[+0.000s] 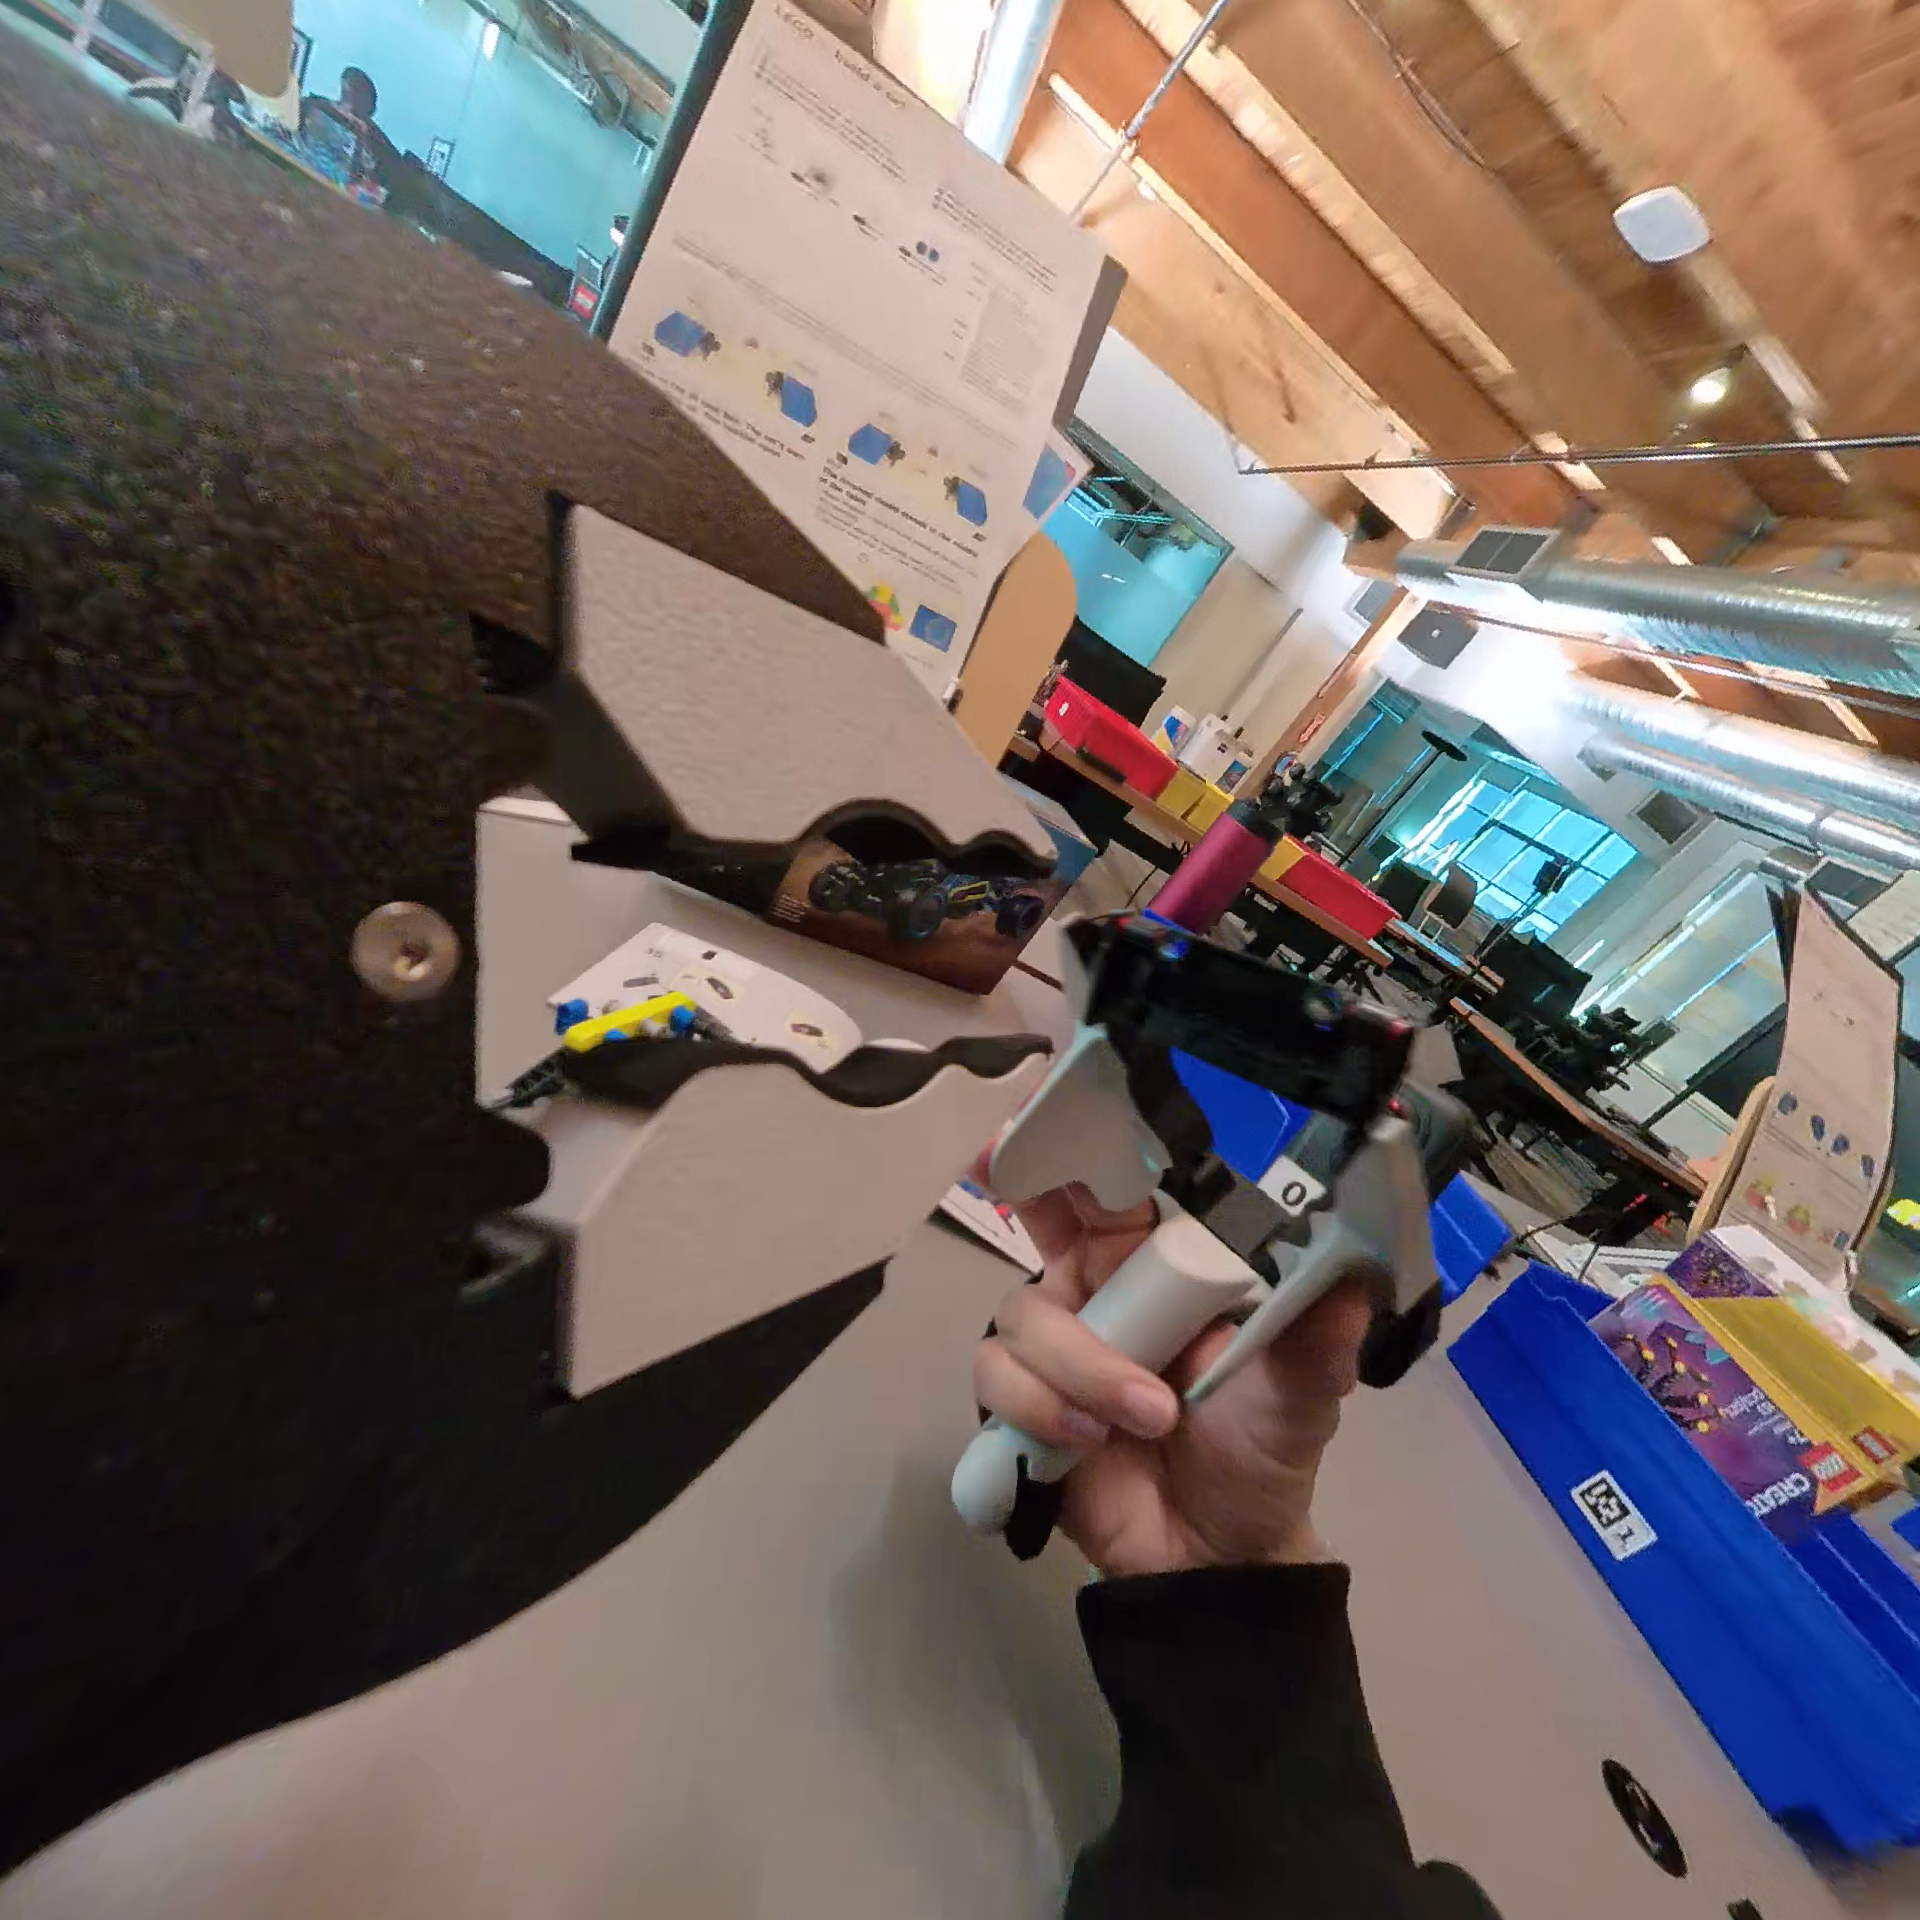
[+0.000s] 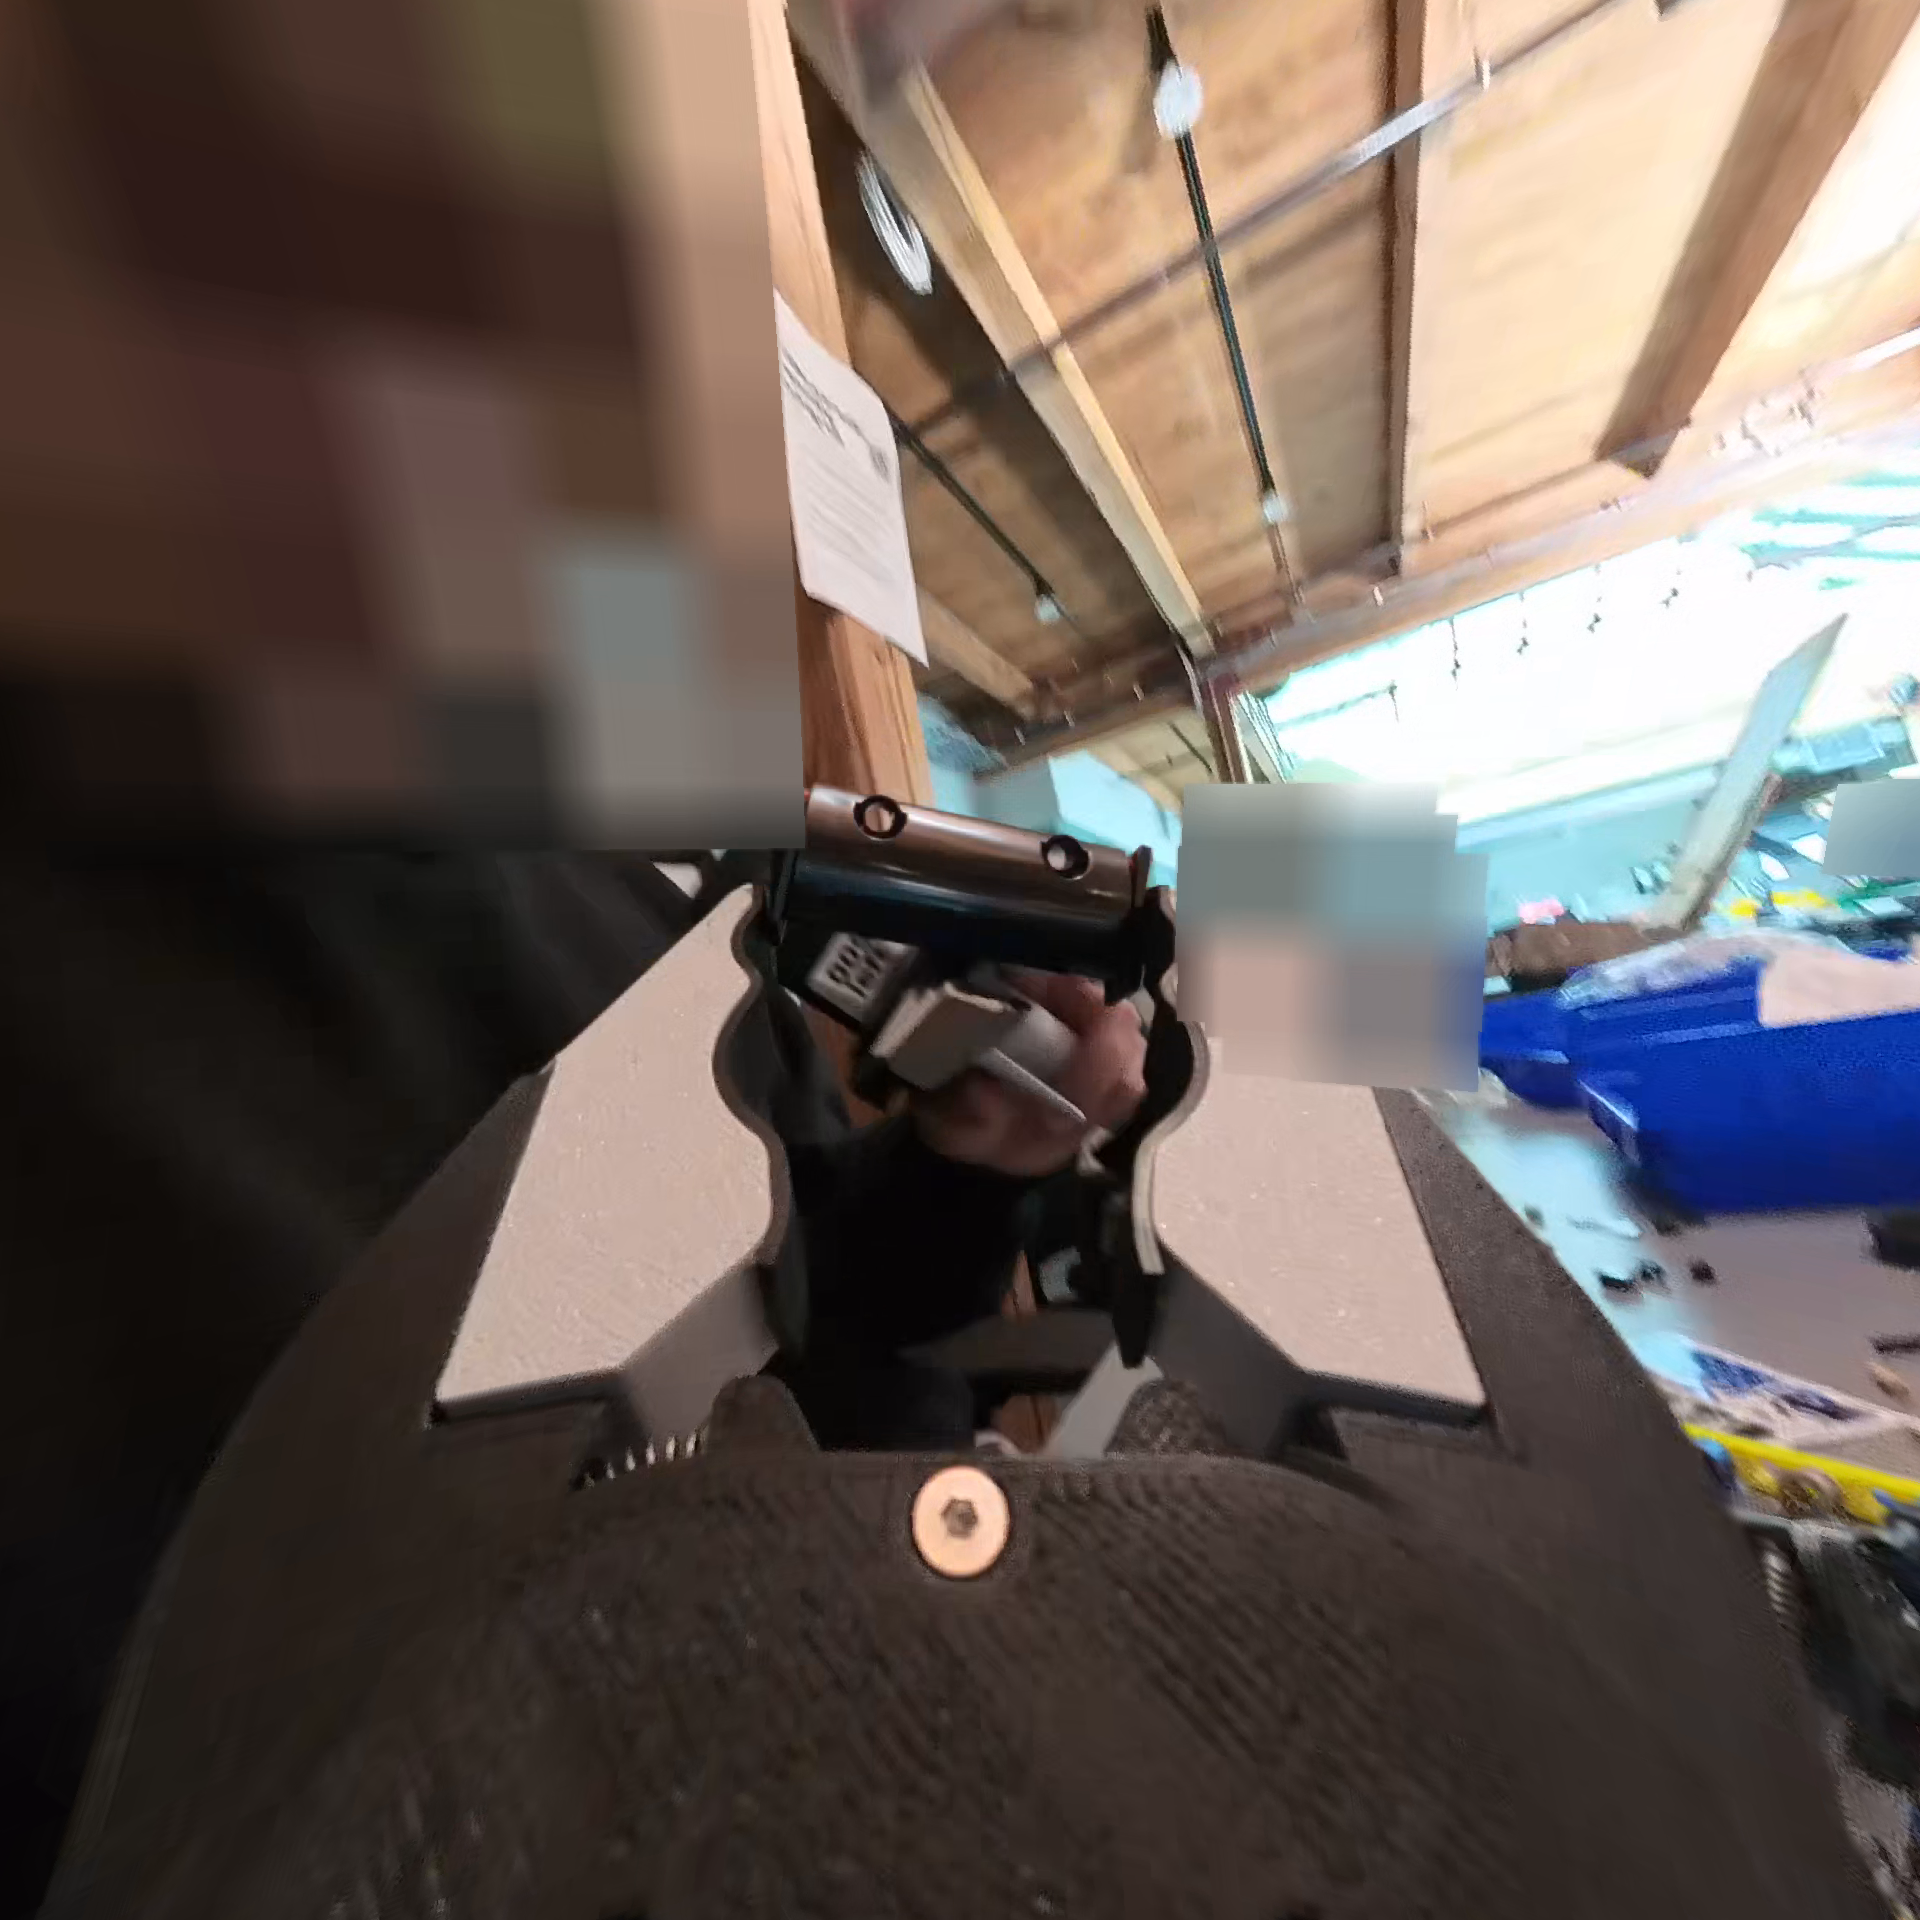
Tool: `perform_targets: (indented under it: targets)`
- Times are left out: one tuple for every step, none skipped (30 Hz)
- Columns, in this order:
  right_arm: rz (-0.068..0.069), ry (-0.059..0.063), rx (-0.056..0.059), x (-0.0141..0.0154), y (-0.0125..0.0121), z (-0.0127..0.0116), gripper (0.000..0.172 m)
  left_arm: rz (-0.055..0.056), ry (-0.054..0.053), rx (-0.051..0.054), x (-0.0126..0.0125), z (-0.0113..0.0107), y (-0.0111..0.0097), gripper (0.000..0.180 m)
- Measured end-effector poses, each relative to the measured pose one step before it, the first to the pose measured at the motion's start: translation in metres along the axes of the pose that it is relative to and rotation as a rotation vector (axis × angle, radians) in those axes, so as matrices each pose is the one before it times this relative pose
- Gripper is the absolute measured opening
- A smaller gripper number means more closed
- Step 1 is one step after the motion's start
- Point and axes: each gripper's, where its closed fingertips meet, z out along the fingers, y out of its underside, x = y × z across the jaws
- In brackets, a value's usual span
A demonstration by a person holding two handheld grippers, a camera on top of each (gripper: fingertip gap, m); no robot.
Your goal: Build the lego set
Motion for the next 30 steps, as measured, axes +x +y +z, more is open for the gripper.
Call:
perform_targets:
  targets:
    - [-0.0102, 0.0179, -0.039, 0.00173, 0.00578, 0.00257, 0.068, 0.0028, 0.0089, -0.0016, 0.00108, 0.00002, -0.00134, 0.026]
    - [-0.0063, 0.0096, -0.0327, 0.00055, 0.00469, 0.00264, 0.068, -0.0014, 0.0121, 0.0007, 0.00151, -0.00005, -0.00128, 0.026]
    - [-0.0058, 0.0138, -0.0281, 0.00106, 0.00359, 0.00186, 0.069, -0.0012, 0.0068, 0.0046, 0.00101, -0.00026, -0.0015, 0.025]
    - [-0.0061, 0.0211, -0.0321, 0.00254, 0.00432, 0.00215, 0.069, 0.0022, 0.0018, 0.0056, 0.00032, -0.00037, -0.0016, 0.025]
    - [-0.0073, 0.0198, -0.0378, 0.00231, 0.00515, 0.0018, 0.069, 0.0055, 0.0023, 0.004, 0.00058, -0.00054, -0.00141, 0.024]
    - [-0.0091, 0.0166, -0.0358, 0.00163, 0.00488, 0.00131, 0.069, 0.0066, 0.0009, 0.0016, 0.00043, -0.0005, -0.00108, 0.024]
    - [-0.0071, 0.0121, -0.0312, 0.00091, 0.00441, 0.00163, 0.07, 0.0073, -0.0016, -0.0001, 0.00009, -0.00031, -0.00078, 0.024]
    - [-0.0039, 0.0065, -0.0266, 0.00001, 0.00346, 0.00164, 0.07, 0.0071, 0.002, -0.0038, 0.00044, -0.0001, 0.00006, 0.024]
    - [-0.0037, 0.0054, -0.024, -0.00074, 0.00255, 0.00228, 0.07, 0.0065, 0.0091, -0.0069, 0.00158, 0.00028, 0.00078, 0.024]
    - [-0.0059, 0.0045, -0.0225, -0.00058, 0.00259, 0.00165, 0.07, 0.0064, 0.014, -0.0045, 0.0023, 0.00015, 0.00042, 0.024]
    - [-0.0079, 0.003, -0.0216, -0.00063, 0.00241, 0.00206, 0.07, 0.0076, 0.0175, -0.0018, 0.00301, 0.00008, 0.0, 0.023]
    - [-0.007, 0.0067, -0.0239, -0.00045, 0.00247, 0.00217, 0.07, 0.0098, 0.0198, -0.0033, 0.00345, 0.00011, 0.00032, 0.02]
    - [-0.0044, 0.0123, -0.0123, 0.0007, 0.00073, 0.00053, 0.07, 0.0083, 0.0038, -0.0038, 0.00091, -0.00034, 0.00062, 0.014]
    - [-0.0099, 0.013, -0.0122, 0.00043, 0.00083, -0.00088, 0.07, 0.0024, -0.0276, -0.0094, -0.00433, -0.00087, 0.00155, 0.001]
    - [-0.0128, 0.0134, -0.0178, 0.00084, 0.00113, -0.00096, 0.07, 0.003, -0.0001, -0.0072, -0.00064, -0.00076, 0.00142, 0.0]
    - [-0.01, 0.0097, -0.0171, 0.00002, 0.00109, -0.00033, 0.07, -0.011, 0.0034, 0.0046, 0.00033, -0.00039, -0.00002, 0.0]
    - [-0.0093, 0.0098, -0.0135, -0.00043, 0.00028, 0.00059, 0.071, -0.0169, -0.0056, 0.012, -0.00036, -0.00017, -0.00059, 0.0]
    - [-0.0097, 0.0122, -0.0123, 0.00025, -0.00014, 0.00087, 0.071, -0.0158, -0.0096, 0.0105, -0.00084, -0.00027, -0.00013, 0.0]
    - [-0.0123, 0.0132, -0.0128, 0.00041, 0.00077, 0.0009, 0.07, -0.0174, -0.0146, 0.0041, -0.002, -0.00038, 0.0006, 0.0]
    - [-0.0204, 0.0079, -0.0096, -0.00089, -0.0005, 0.00002, 0.066, -0.0214, -0.0112, 0.0032, -0.00233, -0.00071, 0.00056, 0.0]
    - [-0.0264, 0.016, -0.0014, 0.00055, -0.00098, -0.00035, 0.064, -0.0298, 0.0003, 0.0157, -0.0013, -0.00112, -0.00132, 0.0]
    - [-0.0248, 0.0073, 0.0039, -0.00048, -0.00161, -0.00062, 0.063, -0.0346, -0.002, 0.0105, -0.00219, -0.00096, -0.00055, 0.0]
    - [-0.0144, 0.0124, 0.0105, 0.00035, -0.00337, -0.00118, 0.062, -0.031, -0.0137, 0.0045, -0.00385, -0.00097, 0.00047, 0.0]
    - [-0.01, 0.0201, 0.0122, 0.00241, -0.00412, -0.00199, 0.061, -0.0184, -0.0186, 0.0067, -0.00439, -0.00123, 0.00041, 0.0]
    - [-0.0107, 0.0285, 0.0119, 0.00335, -0.0042, -0.00254, 0.06, -0.0081, -0.0081, 0.0085, -0.00242, -0.00118, 0.00001, 0.0]
    - [-0.0165, 0.0268, 0.0082, 0.00252, -0.00293, -0.00259, 0.06, -0.0072, 0.0011, 0.0067, -0.00072, -0.00096, 0.00007, 0.0]
    - [-0.0208, 0.0256, 0.0014, 0.0023, -0.0021, -0.00108, 0.059, -0.0115, -0.0051, 0.0041, -0.00131, -0.00066, 0.00046, 0.0]
    - [-0.02, 0.0219, -0.0084, 0.00103, -0.00168, -0.00229, 0.059, -0.0106, -0.0032, 0.0017, -0.00079, -0.00032, 0.00092, 0.0]
    - [-0.0143, 0.0126, -0.0169, 0.0009, 0.00105, -0.00114, 0.058, -0.0096, 0.005, -0.0011, 0.00041, -0.0001, 0.00119, 0.0]
    - [-0.0112, 0.0088, -0.0234, 0.00047, 0.00231, -0.00131, 0.058, -0.0103, 0.0019, -0.0005, 0.00021, -0.00002, 0.0007, 0.0]
